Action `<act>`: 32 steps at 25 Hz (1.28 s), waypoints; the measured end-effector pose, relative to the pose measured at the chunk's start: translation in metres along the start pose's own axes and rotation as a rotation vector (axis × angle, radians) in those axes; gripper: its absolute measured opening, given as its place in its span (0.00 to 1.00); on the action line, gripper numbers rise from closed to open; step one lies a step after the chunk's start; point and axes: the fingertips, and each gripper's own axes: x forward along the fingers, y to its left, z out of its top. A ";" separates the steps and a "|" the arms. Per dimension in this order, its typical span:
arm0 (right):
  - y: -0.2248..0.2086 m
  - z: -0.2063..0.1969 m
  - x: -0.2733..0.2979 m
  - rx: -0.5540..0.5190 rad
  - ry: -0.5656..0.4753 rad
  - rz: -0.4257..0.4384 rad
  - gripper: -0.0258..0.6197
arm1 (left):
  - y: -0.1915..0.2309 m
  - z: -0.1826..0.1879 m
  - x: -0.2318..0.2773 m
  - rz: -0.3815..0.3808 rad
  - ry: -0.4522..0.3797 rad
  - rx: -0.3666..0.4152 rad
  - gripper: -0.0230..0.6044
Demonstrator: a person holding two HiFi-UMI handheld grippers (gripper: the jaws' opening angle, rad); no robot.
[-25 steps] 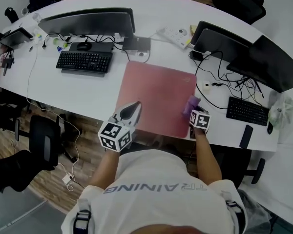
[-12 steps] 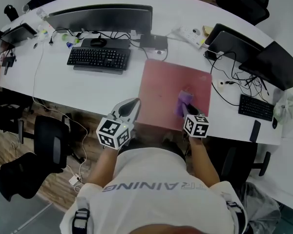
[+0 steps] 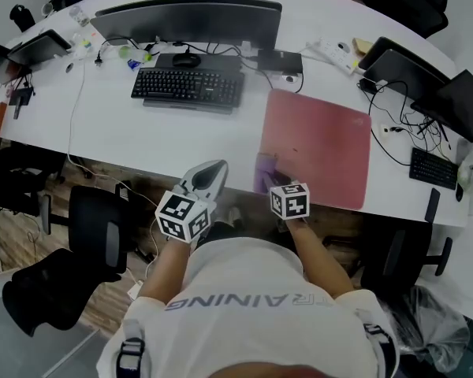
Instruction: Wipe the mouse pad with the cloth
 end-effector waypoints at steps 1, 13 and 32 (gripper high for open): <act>0.008 -0.005 0.008 -0.010 0.018 0.006 0.18 | 0.004 -0.002 -0.003 0.001 0.004 -0.002 0.09; -0.002 -0.043 0.041 -0.045 0.124 -0.053 0.18 | 0.003 -0.011 -0.009 -0.037 0.019 -0.008 0.09; -0.151 -0.089 -0.061 0.040 0.130 -0.119 0.18 | -0.140 -0.013 0.076 -0.101 0.030 -0.004 0.09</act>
